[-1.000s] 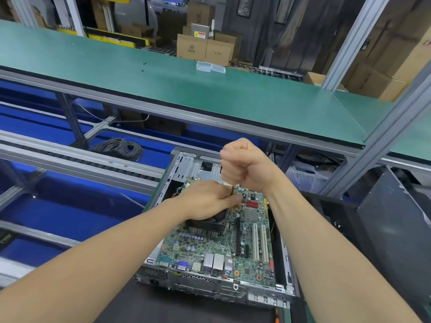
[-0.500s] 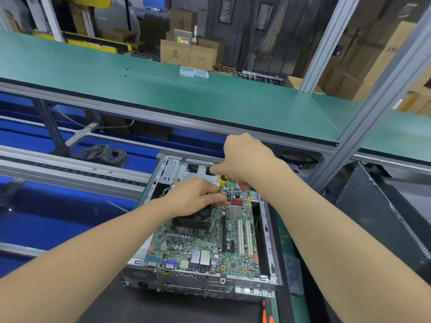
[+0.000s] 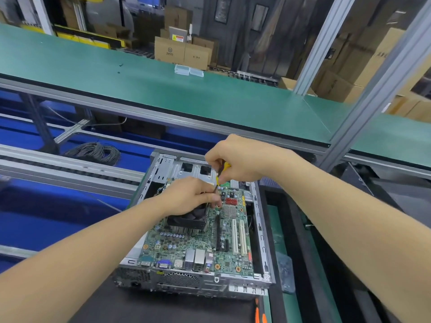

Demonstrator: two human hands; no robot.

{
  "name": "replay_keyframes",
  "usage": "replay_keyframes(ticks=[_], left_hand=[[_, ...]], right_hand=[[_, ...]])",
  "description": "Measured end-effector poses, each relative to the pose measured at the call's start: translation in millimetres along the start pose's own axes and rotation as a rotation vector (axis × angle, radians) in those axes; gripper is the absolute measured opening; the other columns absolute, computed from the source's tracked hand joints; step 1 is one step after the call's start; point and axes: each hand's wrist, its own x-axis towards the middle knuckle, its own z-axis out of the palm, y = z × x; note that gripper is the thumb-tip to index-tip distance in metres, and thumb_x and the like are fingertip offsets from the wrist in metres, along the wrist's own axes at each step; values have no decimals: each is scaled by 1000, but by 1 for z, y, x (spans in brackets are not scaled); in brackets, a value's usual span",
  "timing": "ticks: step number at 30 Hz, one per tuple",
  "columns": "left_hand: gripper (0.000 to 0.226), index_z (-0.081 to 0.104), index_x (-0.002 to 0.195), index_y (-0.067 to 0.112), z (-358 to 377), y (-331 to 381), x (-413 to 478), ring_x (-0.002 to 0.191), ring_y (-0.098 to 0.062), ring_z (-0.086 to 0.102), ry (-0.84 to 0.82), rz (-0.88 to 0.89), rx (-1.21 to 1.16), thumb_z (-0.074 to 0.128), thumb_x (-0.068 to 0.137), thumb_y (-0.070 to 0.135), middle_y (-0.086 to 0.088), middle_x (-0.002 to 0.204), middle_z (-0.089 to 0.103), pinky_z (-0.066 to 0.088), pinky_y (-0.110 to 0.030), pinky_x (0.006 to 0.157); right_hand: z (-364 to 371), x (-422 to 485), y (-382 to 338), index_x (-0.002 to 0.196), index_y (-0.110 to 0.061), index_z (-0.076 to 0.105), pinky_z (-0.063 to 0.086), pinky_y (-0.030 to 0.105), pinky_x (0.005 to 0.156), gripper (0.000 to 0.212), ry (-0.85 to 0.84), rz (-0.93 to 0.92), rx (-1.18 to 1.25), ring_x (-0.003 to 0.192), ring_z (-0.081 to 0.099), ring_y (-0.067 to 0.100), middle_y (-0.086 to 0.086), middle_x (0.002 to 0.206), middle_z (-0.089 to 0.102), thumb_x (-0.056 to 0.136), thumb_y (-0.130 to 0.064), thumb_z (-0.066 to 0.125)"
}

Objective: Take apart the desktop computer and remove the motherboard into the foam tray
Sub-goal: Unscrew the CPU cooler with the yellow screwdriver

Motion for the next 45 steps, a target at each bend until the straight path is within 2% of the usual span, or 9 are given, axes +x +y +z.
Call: replay_keyframes(ticks=[6, 10, 14, 20, 25, 30, 35, 41, 45], left_hand=[[21, 72, 102, 49, 0, 0, 0, 86, 9, 62, 6, 11, 13, 51, 104, 50, 34, 93, 71, 45, -21, 68], [21, 77, 94, 41, 0, 0, -2, 72, 12, 60, 49, 2, -23, 58, 102, 45, 40, 71, 64, 37, -12, 55], [24, 78, 93, 40, 0, 3, -2, 73, 9, 61, 65, -1, -14, 57, 102, 48, 38, 71, 65, 37, -11, 55], [23, 76, 92, 43, 0, 3, -3, 70, 17, 57, 55, 7, 22, 56, 103, 47, 47, 69, 59, 32, -13, 52], [24, 74, 95, 44, -2, 3, -2, 82, 12, 59, 32, -22, 34, 53, 102, 54, 36, 83, 69, 51, -29, 74], [21, 72, 101, 42, -3, 3, -3, 94, 6, 64, 4, 2, 18, 52, 104, 49, 33, 96, 72, 53, -36, 85], [23, 71, 88, 38, -2, 5, -5, 58, 8, 55, 50, 8, -12, 55, 104, 42, 32, 63, 61, 33, -27, 52], [23, 73, 86, 40, -1, 5, -4, 66, -1, 60, 63, -12, -40, 58, 102, 44, 30, 73, 67, 45, -30, 59], [24, 73, 87, 39, 0, 3, -5, 54, -2, 54, 45, 7, 2, 56, 103, 44, 25, 60, 61, 36, -29, 52]], right_hand=[[-4, 5, 4, 79, -18, 56, 38, 29, 58, 24, -32, -259, -169, 69, 49, 12, -7, 76, 59, 80, 2, 71], [-12, 3, 2, 92, -24, 72, 43, 17, 65, 11, 23, -166, -71, 72, 59, 2, -12, 83, 68, 85, -31, 79], [-5, 4, -12, 74, -13, 64, 50, 27, 50, 67, 54, 281, 68, 38, 65, 13, 1, 47, 66, 96, -74, 47], [-6, 23, -19, 69, -13, 64, 54, 24, 54, 44, -145, 355, 70, 49, 64, 13, -3, 50, 68, 103, -41, 61], [-9, 16, 1, 77, -16, 64, 48, 28, 60, 27, -111, 102, -16, 68, 72, 14, -4, 63, 72, 90, -36, 77], [-4, 9, 18, 71, -23, 55, 35, 27, 56, 32, -45, -161, -89, 62, 49, 3, -8, 68, 57, 79, -13, 84], [-2, 12, 19, 79, -19, 63, 37, 25, 58, 22, 0, -273, -152, 67, 53, 12, -8, 75, 63, 75, -9, 82], [-14, 16, 5, 89, -12, 66, 49, 23, 51, 67, -153, 270, 125, 48, 71, 14, -1, 59, 74, 90, -78, 54], [-9, 32, -17, 74, -12, 67, 53, 26, 59, 57, -301, 413, -43, 47, 57, 16, -6, 53, 67, 97, -63, 59]])
